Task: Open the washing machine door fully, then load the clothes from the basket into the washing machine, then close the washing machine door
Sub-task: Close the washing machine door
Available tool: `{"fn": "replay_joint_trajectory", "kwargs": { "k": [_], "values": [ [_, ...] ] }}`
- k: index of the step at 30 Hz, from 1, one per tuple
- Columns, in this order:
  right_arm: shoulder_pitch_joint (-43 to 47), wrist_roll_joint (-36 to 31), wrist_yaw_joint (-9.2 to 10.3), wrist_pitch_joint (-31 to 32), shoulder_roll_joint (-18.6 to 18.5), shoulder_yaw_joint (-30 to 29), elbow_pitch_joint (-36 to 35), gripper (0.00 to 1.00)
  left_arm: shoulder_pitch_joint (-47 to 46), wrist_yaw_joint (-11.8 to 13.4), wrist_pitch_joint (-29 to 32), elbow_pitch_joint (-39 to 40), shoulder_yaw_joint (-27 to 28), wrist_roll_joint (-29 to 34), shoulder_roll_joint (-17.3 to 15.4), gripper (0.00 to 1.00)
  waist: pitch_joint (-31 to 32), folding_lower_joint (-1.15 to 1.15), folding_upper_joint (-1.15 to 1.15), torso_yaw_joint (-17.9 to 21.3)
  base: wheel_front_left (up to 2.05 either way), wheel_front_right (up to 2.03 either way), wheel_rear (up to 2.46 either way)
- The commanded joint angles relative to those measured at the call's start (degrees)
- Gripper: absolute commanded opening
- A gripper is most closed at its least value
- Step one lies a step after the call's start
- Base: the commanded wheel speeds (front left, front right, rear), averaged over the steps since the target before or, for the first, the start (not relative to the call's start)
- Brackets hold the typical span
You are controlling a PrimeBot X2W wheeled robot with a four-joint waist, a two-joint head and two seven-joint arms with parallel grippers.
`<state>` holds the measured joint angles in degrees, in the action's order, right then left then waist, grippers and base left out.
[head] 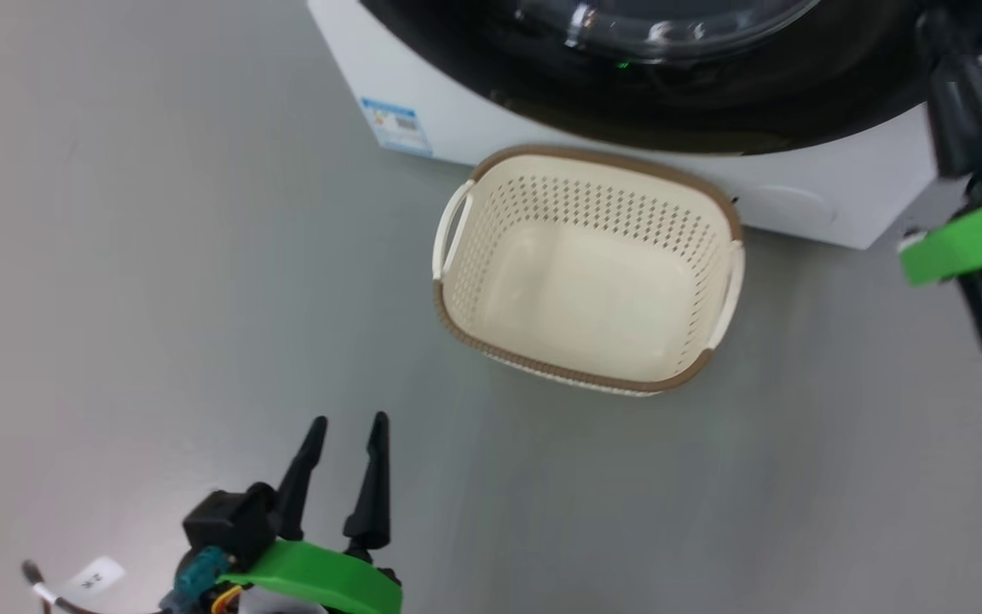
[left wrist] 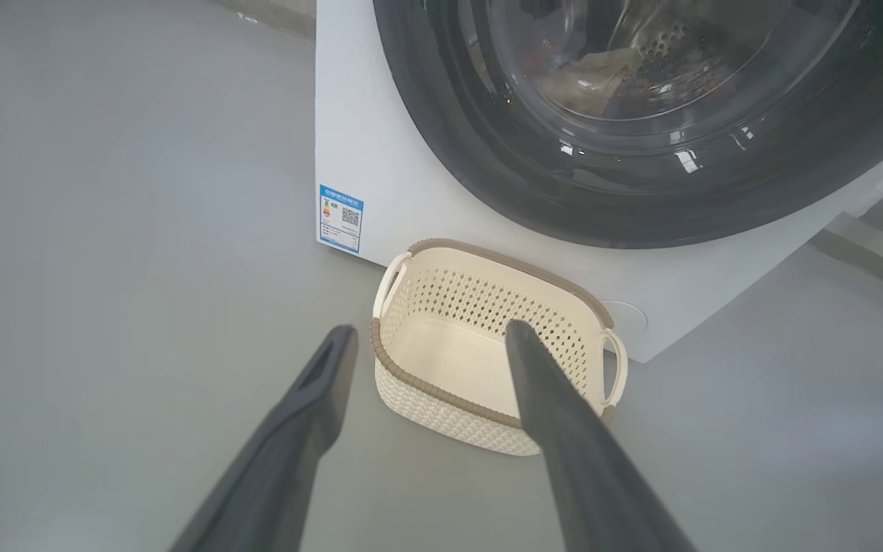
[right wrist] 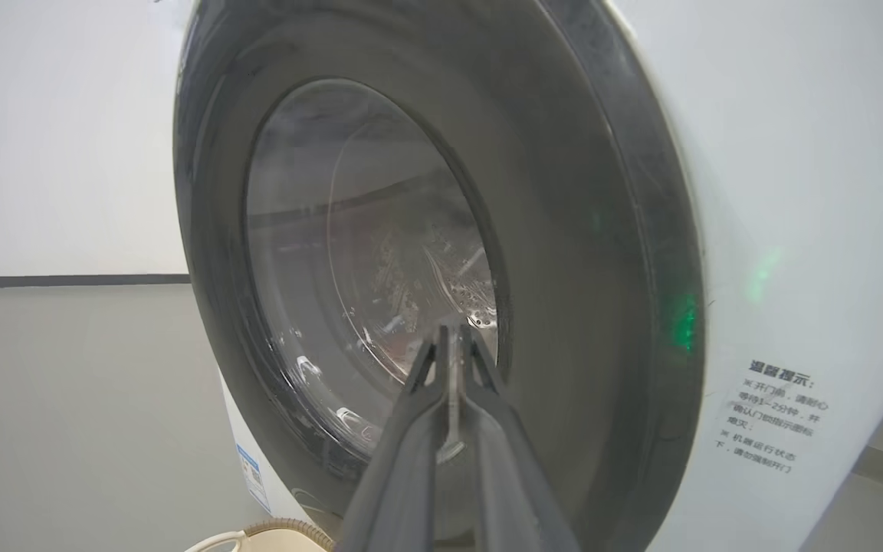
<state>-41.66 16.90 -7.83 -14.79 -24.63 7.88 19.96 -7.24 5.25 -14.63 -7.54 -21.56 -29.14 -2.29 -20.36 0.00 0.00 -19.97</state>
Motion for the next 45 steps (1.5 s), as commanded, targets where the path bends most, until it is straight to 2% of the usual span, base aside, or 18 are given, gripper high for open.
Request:
{"fn": "replay_joint_trajectory", "kwargs": {
  "k": [1,14,20,30,45],
  "values": [
    [2.5,0.8,0.34,-0.2,0.6,0.0,-2.4,1.00,0.0,-0.2,-0.4,0.9,2.5,0.3,-0.6,1.00,4.5,0.00,0.00,4.0,0.00,0.00,0.00],
    [23.9,-0.1,0.34,-0.2,7.1,1.5,-12.4,1.00,6.1,-2.1,-0.4,0.6,12.3,3.0,-0.6,1.00,16.0,0.00,0.00,14.6,0.00,0.00,0.00],
    [32.3,-1.5,0.34,-0.2,8.8,0.8,-14.7,1.00,8.4,-2.9,-0.4,0.7,14.9,4.5,-0.6,1.00,18.8,0.00,0.00,17.4,0.00,0.00,0.00],
    [41.1,-4.0,0.34,-0.2,11.3,-3.9,-17.0,1.00,9.6,-4.8,-0.4,-1.0,14.7,5.9,-0.6,1.00,20.0,0.00,0.00,18.7,0.00,0.00,0.00],
    [45.5,-5.5,0.34,-0.2,13.2,-6.3,-17.7,1.00,10.3,-6.7,-0.4,-2.2,15.5,9.1,-0.6,1.00,20.3,0.00,0.00,19.1,0.00,0.00,0.00]
  ]
}}
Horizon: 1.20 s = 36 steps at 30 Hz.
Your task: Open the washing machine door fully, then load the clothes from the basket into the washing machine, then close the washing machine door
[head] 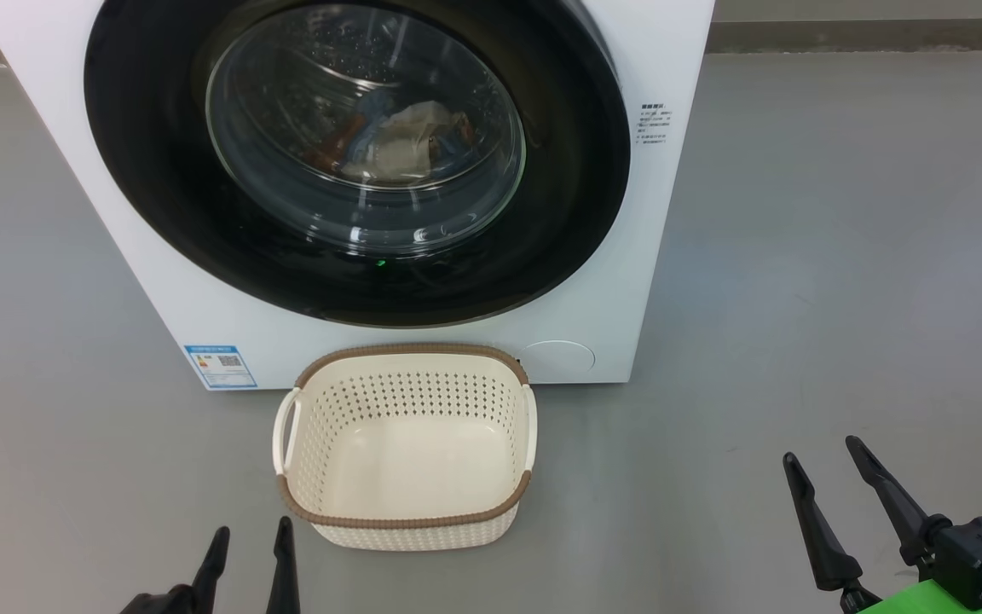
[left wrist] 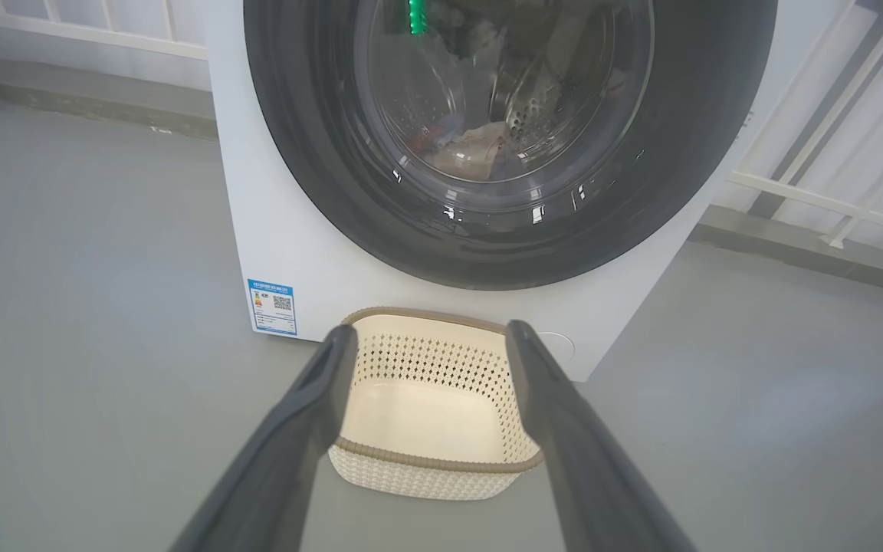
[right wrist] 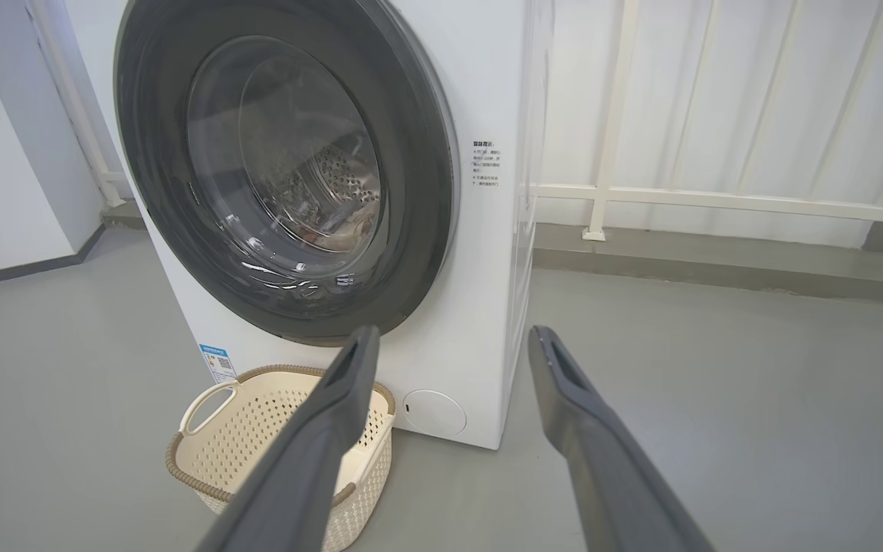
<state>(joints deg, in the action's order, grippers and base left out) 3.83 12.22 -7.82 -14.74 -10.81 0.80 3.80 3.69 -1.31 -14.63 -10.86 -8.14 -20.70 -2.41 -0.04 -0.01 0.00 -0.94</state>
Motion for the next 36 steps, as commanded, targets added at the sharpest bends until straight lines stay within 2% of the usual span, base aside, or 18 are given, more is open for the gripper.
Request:
{"fn": "replay_joint_trajectory", "kwargs": {
  "k": [1,9,36],
  "values": [
    [0.0,-0.8,0.33,-0.3,-0.5,0.7,-1.5,1.00,-0.7,-0.3,-0.4,1.2,2.2,1.2,-0.5,1.00,0.0,0.01,0.00,0.1,0.00,0.00,0.00],
    [0.1,-0.9,0.33,-0.3,-0.1,-0.5,-1.2,1.00,-0.5,-0.9,-0.4,1.6,2.6,1.9,-0.5,1.00,0.0,0.01,0.00,0.3,0.00,0.00,0.00],
    [0.7,-0.9,0.33,-0.3,0.6,-3.1,-0.5,1.00,0.0,-0.7,-0.4,1.8,3.6,2.2,-0.5,1.00,0.7,0.01,0.00,0.4,0.00,0.00,0.00]
  ]
}}
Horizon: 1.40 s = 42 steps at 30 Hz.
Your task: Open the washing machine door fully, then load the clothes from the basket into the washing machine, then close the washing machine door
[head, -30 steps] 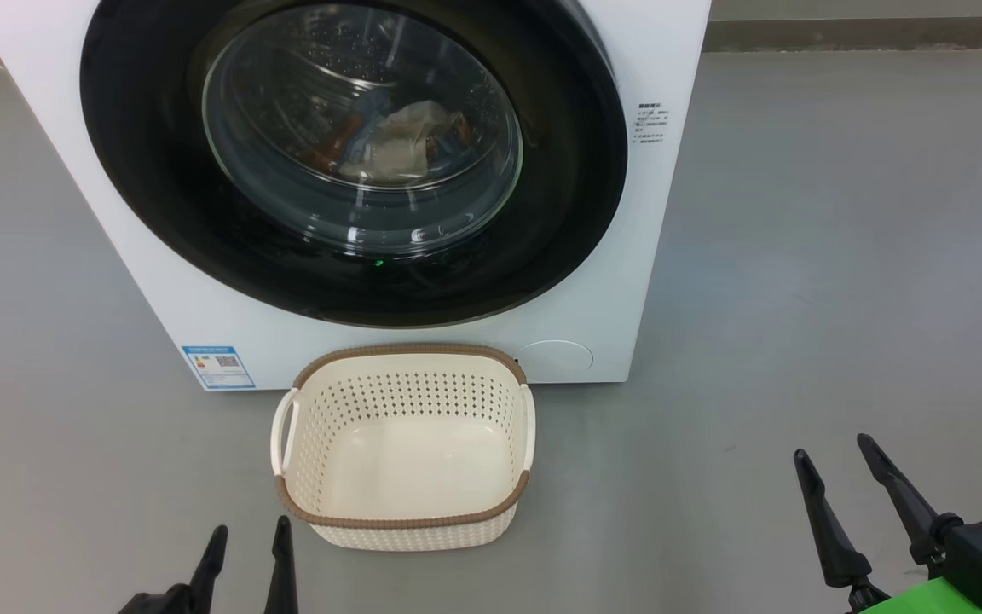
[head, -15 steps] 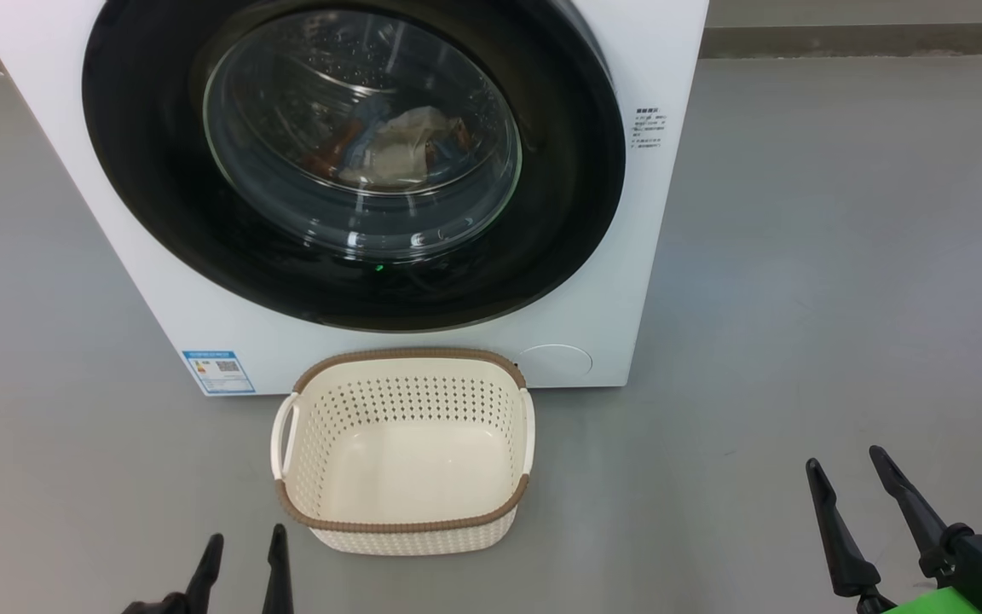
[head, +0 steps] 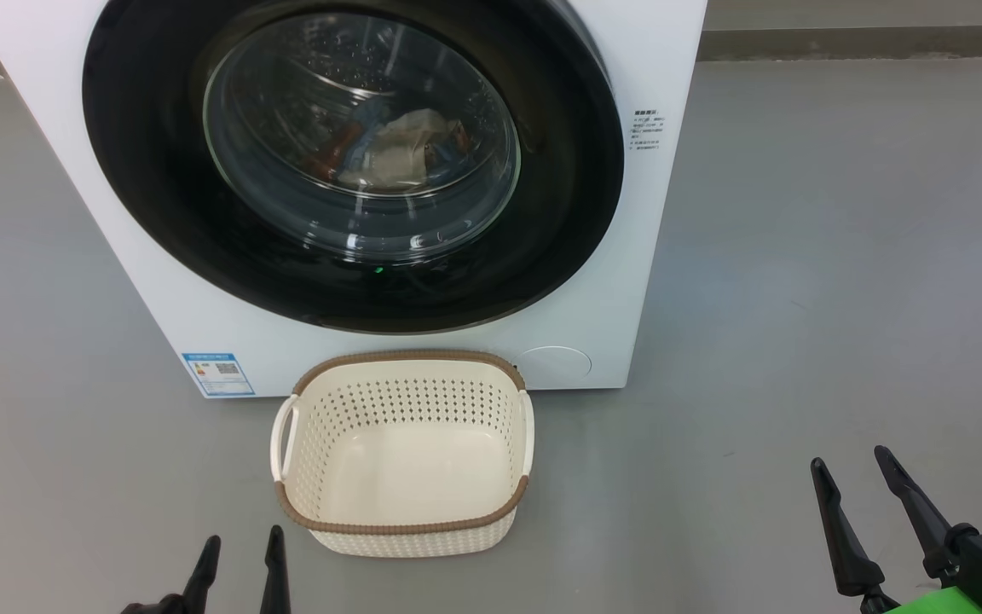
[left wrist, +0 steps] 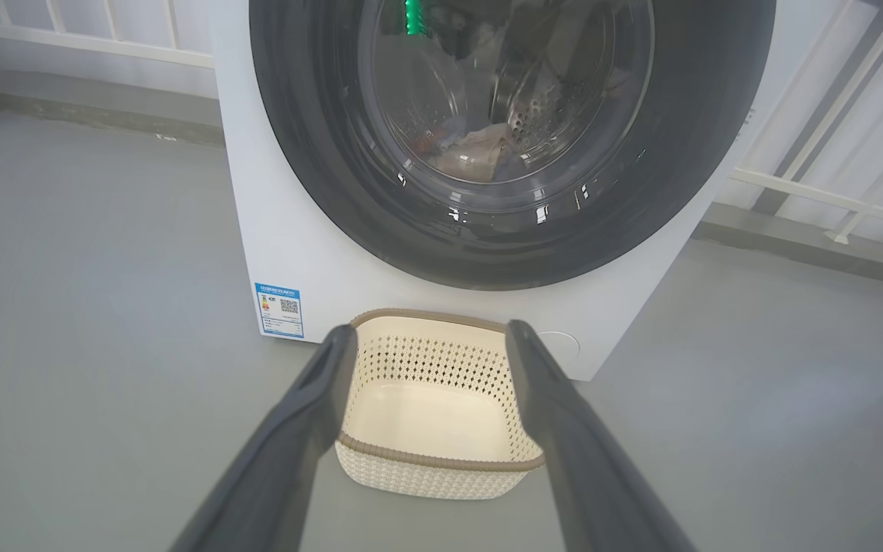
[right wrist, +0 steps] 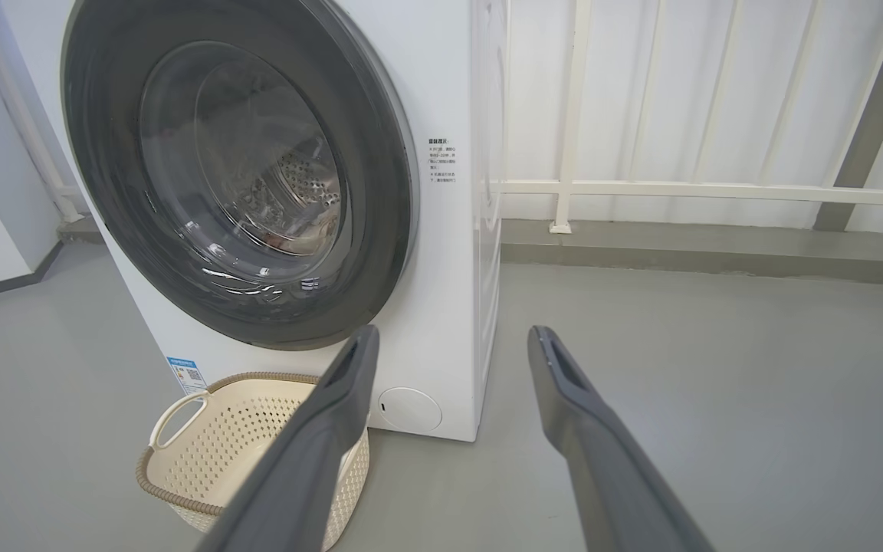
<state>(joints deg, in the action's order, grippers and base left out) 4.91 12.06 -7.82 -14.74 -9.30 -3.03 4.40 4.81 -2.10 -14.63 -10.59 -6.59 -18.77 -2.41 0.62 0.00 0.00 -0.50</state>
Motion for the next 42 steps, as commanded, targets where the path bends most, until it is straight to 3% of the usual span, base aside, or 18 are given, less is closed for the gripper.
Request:
{"fn": "replay_joint_trajectory", "kwargs": {
  "k": [1,20,21,29,33,42],
  "values": [
    [-0.4,-0.8,0.33,-0.3,-0.9,0.7,-1.1,1.00,-1.0,0.1,-0.4,1.5,2.1,0.2,-0.5,1.00,0.0,0.00,0.00,0.0,0.00,0.00,0.00],
    [-0.2,-0.9,0.33,-0.3,-0.5,0.3,-0.8,1.00,-0.7,0.5,-0.4,2.1,2.1,-0.5,-0.5,1.00,0.3,0.00,0.00,-0.8,0.00,0.00,0.00],
    [0.0,0.0,0.00,0.0,0.2,-1.1,0.4,0.00,0.0,0.3,0.0,0.4,0.1,-0.2,0.0,0.00,0.3,0.00,0.00,-0.8,0.00,0.00,0.00],
    [-0.2,1.6,-0.02,0.5,1.5,-1.1,4.5,0.00,0.7,0.2,0.5,-3.0,-0.2,-1.7,0.4,0.00,0.3,0.01,0.00,-0.8,0.00,0.00,0.00],
    [-0.5,4.2,0.00,1.2,1.7,-1.2,4.6,0.00,0.4,0.0,1.1,-3.0,0.2,-4.0,0.4,0.00,0.4,0.13,0.00,-0.8,0.00,0.00,0.00],
    [-1.3,9.9,0.02,2.7,2.1,-1.3,5.0,0.00,-0.5,-0.4,2.6,-3.1,1.1,-9.3,0.3,0.00,0.2,0.01,0.00,-0.7,0.00,0.00,0.00]
  ]
}}
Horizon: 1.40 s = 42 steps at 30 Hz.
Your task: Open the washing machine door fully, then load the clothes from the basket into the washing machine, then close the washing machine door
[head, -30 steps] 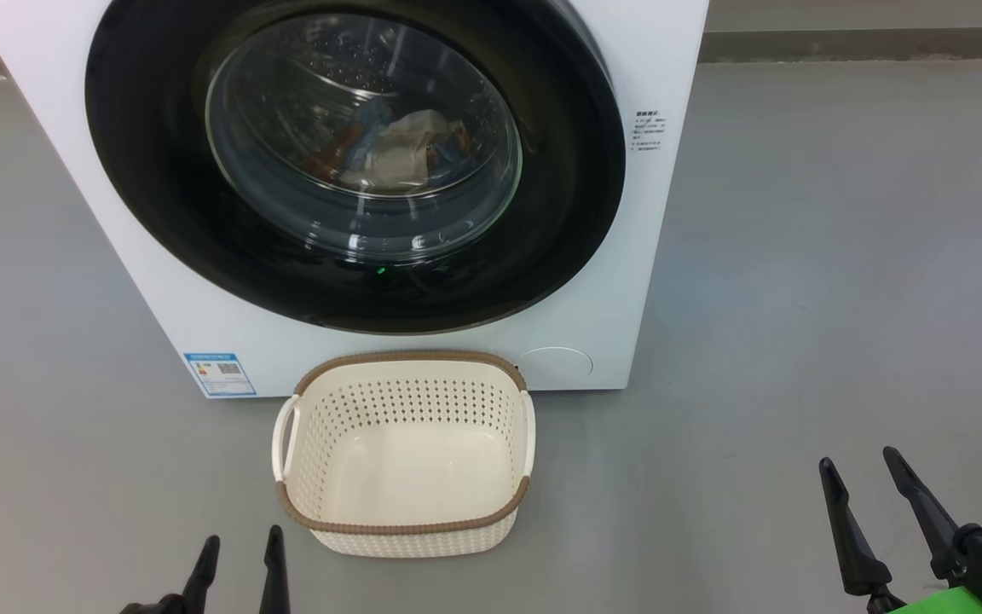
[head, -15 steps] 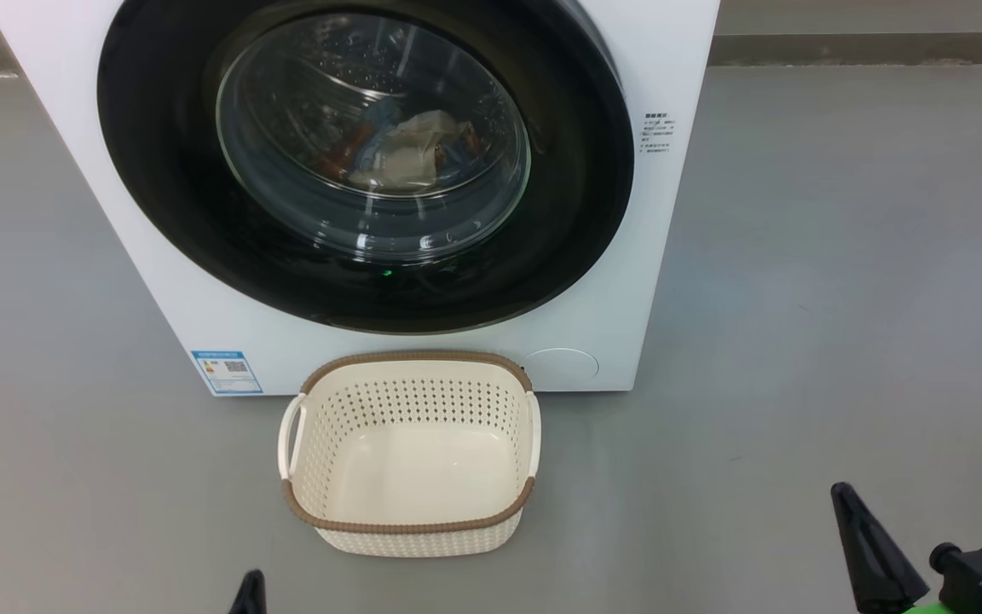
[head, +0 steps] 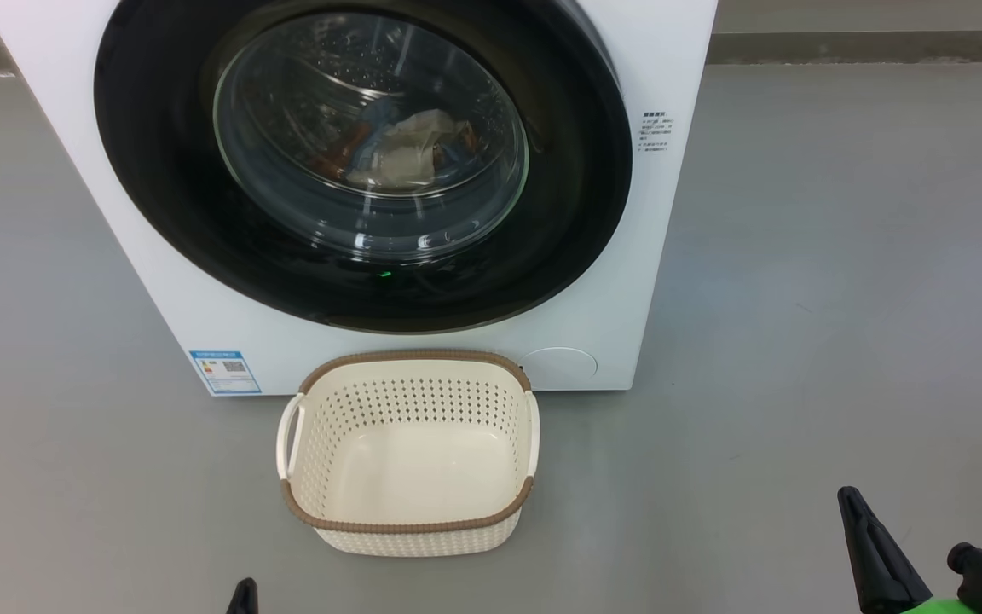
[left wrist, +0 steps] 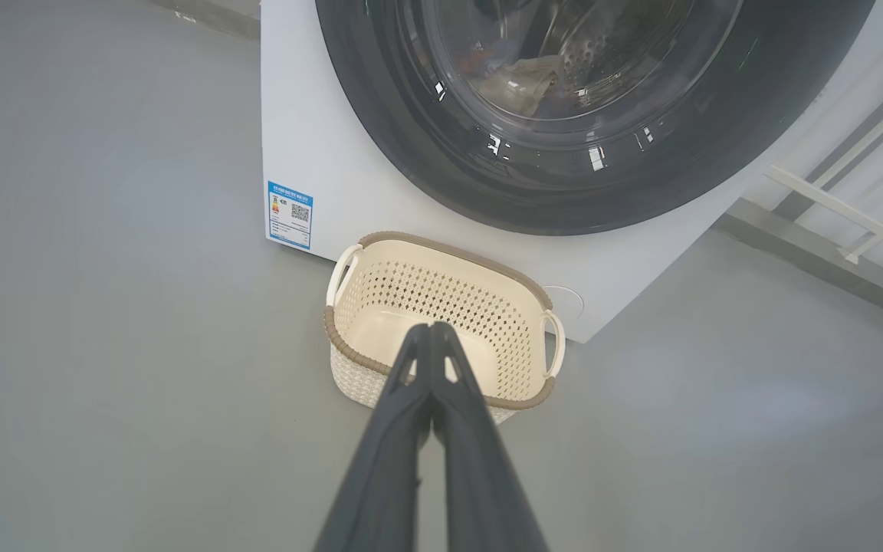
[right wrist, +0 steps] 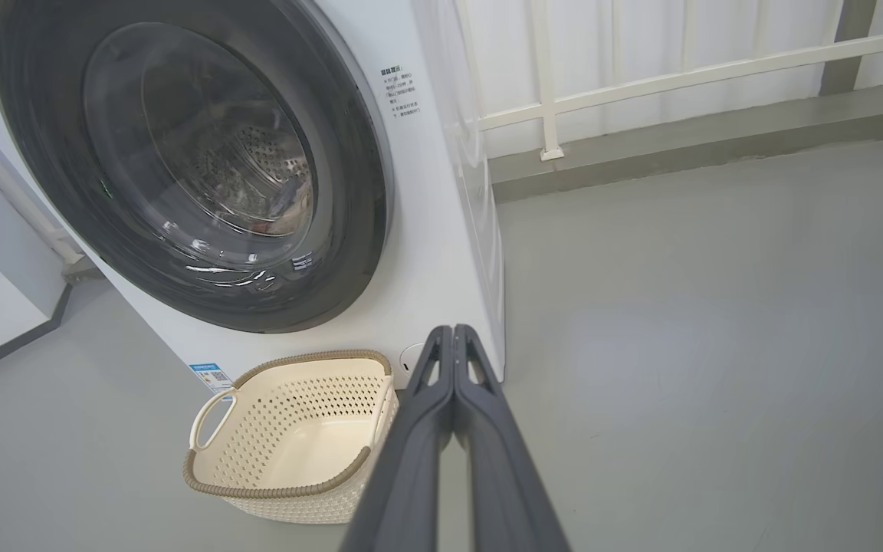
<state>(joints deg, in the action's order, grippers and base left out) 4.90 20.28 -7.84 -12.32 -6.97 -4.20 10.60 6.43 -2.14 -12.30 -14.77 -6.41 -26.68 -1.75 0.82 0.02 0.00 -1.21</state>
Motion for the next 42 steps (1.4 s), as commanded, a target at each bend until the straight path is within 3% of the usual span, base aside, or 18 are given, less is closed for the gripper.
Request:
{"fn": "replay_joint_trajectory", "kwargs": {
  "k": [1,42],
  "values": [
    [-1.4,2.4,0.05,0.4,-0.2,-0.2,-1.1,0.00,-2.2,-0.4,0.4,1.1,1.1,-2.0,-0.4,0.00,0.0,-0.01,0.00,0.0,0.00,0.00,0.00],
    [-5.1,28.6,0.16,7.4,1.4,-1.0,0.6,0.00,-6.1,-2.3,7.2,1.0,5.4,-26.1,-0.8,0.00,-0.4,-0.01,0.00,0.5,0.00,0.00,0.00]
  ]
}}
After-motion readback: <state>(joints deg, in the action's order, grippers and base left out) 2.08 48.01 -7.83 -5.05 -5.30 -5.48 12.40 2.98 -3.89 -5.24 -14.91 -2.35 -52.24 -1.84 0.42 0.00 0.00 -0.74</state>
